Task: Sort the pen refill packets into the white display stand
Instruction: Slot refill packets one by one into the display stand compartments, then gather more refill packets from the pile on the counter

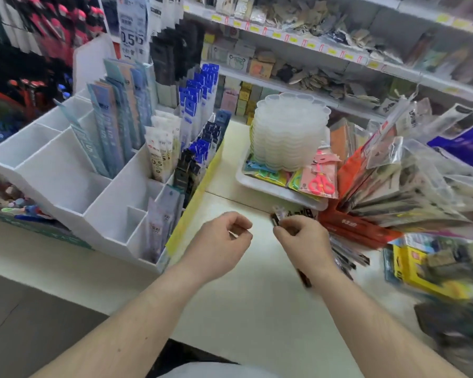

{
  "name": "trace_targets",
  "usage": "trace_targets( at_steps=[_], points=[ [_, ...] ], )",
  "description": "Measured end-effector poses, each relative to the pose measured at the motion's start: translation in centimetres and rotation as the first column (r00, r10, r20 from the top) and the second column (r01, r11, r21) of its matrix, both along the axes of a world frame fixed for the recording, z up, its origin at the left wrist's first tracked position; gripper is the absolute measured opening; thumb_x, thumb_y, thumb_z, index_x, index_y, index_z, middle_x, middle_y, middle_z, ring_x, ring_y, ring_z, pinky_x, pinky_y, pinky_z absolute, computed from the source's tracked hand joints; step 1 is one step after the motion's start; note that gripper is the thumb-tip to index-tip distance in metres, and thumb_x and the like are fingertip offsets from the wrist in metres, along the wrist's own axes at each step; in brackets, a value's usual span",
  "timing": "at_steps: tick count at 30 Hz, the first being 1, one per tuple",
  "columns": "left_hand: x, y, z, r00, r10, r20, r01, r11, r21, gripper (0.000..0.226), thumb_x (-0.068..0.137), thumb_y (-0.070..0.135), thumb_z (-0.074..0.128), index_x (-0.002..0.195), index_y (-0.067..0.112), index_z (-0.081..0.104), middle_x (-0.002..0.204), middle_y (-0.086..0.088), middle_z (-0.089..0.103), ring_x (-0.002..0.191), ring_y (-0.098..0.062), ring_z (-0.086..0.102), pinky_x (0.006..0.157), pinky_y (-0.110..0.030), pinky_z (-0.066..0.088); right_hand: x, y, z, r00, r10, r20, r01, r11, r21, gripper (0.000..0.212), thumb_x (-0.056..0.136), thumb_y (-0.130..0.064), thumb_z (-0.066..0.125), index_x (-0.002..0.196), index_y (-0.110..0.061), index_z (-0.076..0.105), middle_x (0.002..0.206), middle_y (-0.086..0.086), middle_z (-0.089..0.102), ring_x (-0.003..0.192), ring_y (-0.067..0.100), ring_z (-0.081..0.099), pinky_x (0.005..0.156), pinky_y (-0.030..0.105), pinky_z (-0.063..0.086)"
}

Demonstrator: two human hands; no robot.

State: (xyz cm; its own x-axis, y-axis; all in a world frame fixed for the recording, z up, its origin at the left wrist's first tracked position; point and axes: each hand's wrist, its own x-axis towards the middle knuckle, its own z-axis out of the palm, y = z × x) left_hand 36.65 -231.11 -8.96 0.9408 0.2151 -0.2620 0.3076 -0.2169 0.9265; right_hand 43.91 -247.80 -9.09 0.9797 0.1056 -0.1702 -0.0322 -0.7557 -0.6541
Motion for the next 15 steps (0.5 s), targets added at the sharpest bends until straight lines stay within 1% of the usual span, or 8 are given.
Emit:
trace_targets(
  at_steps=[2,4,6,7,9,11,13,15],
  points=[
    [0.8,-1.4,-1.2,0.997,-0.073,-0.033,0.074,0.997,0.035,0.010,0.083,0.029,0.064,0.082,0.038,0.061,0.080,0.016,0.066,0.078,-0.016,0.066,0.077,-0.035,0.055,0.5,-2.9,-1.4,0.998,-0.050,-0.047,0.042,0.986,-0.163,0.033,0.085,-0.034,0.070,0.115,-0.019,0.070,0.110,-0.002,0.066,0.106,0.021,0.059,0.086,0.032,0.046],
    [1.4,-2.5,-2.1,0.989,-0.130,-0.068,0.136,0.987,0.084,0.016,0.088,0.023,0.064,0.083,0.037,0.060,0.084,0.017,0.064,0.078,-0.011,0.063,0.075,-0.028,0.052,1.2,-5.1,-2.9,0.993,-0.089,-0.078,0.052,0.921,-0.385,0.063,0.079,-0.057,0.070,0.128,-0.019,0.059,0.129,0.007,0.056,0.123,0.027,0.049,0.099,0.039,0.043],
    [1.8,-3.2,-2.6,0.983,-0.155,-0.096,0.165,0.980,0.107,0.017,0.089,0.022,0.062,0.083,0.038,0.059,0.085,0.017,0.063,0.077,-0.009,0.061,0.071,-0.024,0.049,1.8,-6.4,-4.1,0.987,-0.119,-0.110,0.045,0.856,-0.515,0.095,0.070,-0.077,0.066,0.140,-0.018,0.044,0.142,0.009,0.047,0.135,0.030,0.038,0.108,0.042,0.034],
    [1.9,-3.5,-2.7,0.981,-0.163,-0.103,0.175,0.978,0.113,0.017,0.089,0.022,0.062,0.083,0.038,0.059,0.086,0.017,0.063,0.077,-0.008,0.060,0.070,-0.024,0.048,2.0,-6.8,-4.4,0.982,-0.134,-0.130,0.042,0.839,-0.542,0.106,0.066,-0.082,0.065,0.145,-0.016,0.037,0.148,0.010,0.042,0.140,0.031,0.033,0.112,0.042,0.030],
    [2.0,-3.9,-2.8,0.978,-0.175,-0.113,0.188,0.975,0.115,0.016,0.089,0.022,0.062,0.085,0.037,0.059,0.087,0.016,0.063,0.078,-0.008,0.060,0.070,-0.023,0.048,2.6,-7.3,-5.0,0.972,-0.160,-0.173,0.034,0.822,-0.568,0.122,0.060,-0.087,0.064,0.149,-0.012,0.028,0.154,0.013,0.033,0.145,0.032,0.026,0.115,0.043,0.025],
    [2.1,-3.9,-2.9,0.976,-0.178,-0.129,0.193,0.975,0.114,0.012,0.090,0.022,0.061,0.090,0.034,0.061,0.089,0.016,0.063,0.079,-0.008,0.060,0.069,-0.021,0.046,3.3,-7.5,-5.5,0.960,-0.181,-0.215,0.027,0.822,-0.569,0.131,0.055,-0.090,0.064,0.151,-0.009,0.025,0.156,0.015,0.030,0.146,0.033,0.025,0.117,0.045,0.023],
    [1.9,-3.6,-3.0,0.973,-0.176,-0.151,0.195,0.973,0.122,0.010,0.091,0.023,0.060,0.096,0.031,0.062,0.092,0.016,0.063,0.080,-0.006,0.060,0.067,-0.019,0.043,4.0,-7.7,-6.2,0.951,-0.192,-0.244,0.019,0.820,-0.573,0.138,0.051,-0.092,0.064,0.151,-0.006,0.023,0.156,0.017,0.031,0.145,0.035,0.027,0.117,0.046,0.022],
    [1.7,-3.3,-3.3,0.970,-0.172,-0.174,0.195,0.972,0.128,0.011,0.091,0.023,0.059,0.099,0.030,0.062,0.095,0.016,0.063,0.083,-0.007,0.060,0.069,-0.019,0.044,4.4,-7.5,-6.7,0.946,-0.197,-0.260,0.002,0.801,-0.599,0.144,0.046,-0.095,0.062,0.151,-0.006,0.023,0.153,0.018,0.032,0.143,0.036,0.030,0.116,0.047,0.024]
  ],
)
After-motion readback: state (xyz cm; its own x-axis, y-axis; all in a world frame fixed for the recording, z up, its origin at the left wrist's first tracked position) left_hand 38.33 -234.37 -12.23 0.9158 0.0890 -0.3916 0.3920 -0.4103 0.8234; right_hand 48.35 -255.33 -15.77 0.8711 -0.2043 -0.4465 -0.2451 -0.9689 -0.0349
